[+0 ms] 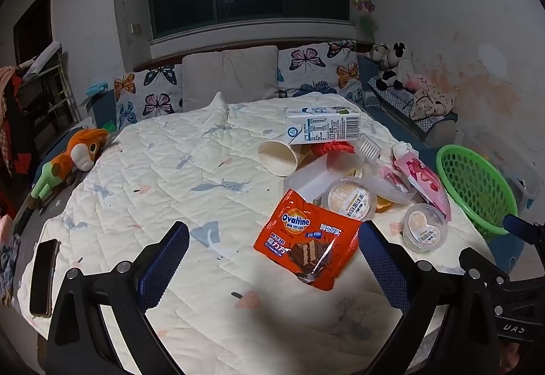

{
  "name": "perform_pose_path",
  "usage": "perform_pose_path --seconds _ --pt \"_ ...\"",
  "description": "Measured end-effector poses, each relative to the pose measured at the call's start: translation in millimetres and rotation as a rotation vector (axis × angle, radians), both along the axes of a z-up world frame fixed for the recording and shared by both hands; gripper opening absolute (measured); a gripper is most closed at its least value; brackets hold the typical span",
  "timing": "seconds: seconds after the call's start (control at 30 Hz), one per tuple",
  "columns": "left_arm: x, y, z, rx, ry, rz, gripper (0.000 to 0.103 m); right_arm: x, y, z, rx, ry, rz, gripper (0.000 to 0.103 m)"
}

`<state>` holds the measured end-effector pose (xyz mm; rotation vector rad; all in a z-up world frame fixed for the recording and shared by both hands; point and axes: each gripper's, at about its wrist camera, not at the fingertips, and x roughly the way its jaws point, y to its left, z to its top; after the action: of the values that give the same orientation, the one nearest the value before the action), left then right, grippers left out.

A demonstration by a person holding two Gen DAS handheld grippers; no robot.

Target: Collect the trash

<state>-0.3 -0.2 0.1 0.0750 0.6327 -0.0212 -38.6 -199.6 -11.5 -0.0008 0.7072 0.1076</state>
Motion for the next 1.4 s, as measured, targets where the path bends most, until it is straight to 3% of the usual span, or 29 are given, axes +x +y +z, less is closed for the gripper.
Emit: perform_pose_path --seconds 1.4 --pt "3.8 -3.3 -3.5 -0.013 0.023 -0.001 0.096 0.0 -3.3 1.9 -0.008 0.001 -0.005 0.099"
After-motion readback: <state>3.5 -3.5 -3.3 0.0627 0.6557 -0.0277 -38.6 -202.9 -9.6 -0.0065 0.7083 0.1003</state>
